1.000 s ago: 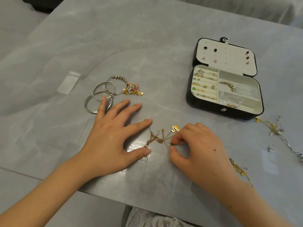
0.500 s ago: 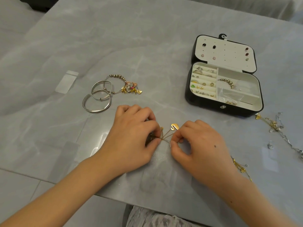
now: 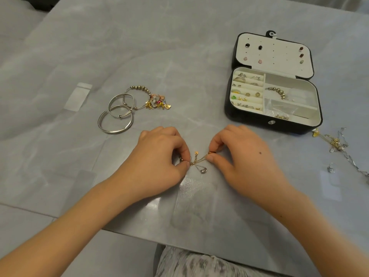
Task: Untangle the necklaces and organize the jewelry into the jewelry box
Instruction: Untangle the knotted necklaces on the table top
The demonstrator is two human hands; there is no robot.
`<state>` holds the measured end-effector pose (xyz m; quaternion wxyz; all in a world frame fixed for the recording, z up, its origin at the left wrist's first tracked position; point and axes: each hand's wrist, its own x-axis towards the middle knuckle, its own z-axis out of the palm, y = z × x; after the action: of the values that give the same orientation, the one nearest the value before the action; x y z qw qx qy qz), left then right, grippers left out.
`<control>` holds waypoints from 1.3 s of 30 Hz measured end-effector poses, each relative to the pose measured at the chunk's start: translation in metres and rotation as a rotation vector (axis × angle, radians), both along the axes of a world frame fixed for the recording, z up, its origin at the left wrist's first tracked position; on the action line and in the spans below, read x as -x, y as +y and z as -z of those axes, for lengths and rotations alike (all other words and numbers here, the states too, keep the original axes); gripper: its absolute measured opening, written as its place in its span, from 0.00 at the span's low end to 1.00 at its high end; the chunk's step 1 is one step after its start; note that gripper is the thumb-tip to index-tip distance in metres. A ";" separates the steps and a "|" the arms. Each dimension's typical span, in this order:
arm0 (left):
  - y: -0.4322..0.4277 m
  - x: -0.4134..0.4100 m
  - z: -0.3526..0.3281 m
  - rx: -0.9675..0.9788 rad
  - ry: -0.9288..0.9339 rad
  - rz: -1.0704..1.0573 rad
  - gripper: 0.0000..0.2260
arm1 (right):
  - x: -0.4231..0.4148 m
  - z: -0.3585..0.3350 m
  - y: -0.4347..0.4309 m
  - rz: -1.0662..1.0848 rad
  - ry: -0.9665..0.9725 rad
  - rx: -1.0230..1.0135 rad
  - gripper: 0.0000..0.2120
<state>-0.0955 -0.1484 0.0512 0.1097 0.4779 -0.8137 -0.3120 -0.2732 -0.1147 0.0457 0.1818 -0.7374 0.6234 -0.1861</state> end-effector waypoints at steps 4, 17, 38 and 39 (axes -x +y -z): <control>-0.001 0.000 -0.002 -0.080 0.066 -0.077 0.02 | 0.006 -0.003 0.012 -0.064 -0.100 0.057 0.07; -0.006 -0.005 -0.008 -0.344 0.262 -0.247 0.06 | 0.015 0.006 0.022 -0.240 -0.124 0.154 0.07; -0.006 -0.007 -0.008 -0.367 0.440 -0.156 0.03 | -0.014 0.001 0.006 -0.072 0.000 0.084 0.11; -0.006 -0.007 -0.006 -0.362 0.441 -0.152 0.03 | -0.013 0.000 0.006 -0.059 -0.019 0.065 0.09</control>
<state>-0.0881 -0.1540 0.0572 0.2198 0.4700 -0.6633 -0.5393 -0.2600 -0.1083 0.0457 0.1690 -0.7591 0.5933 -0.2079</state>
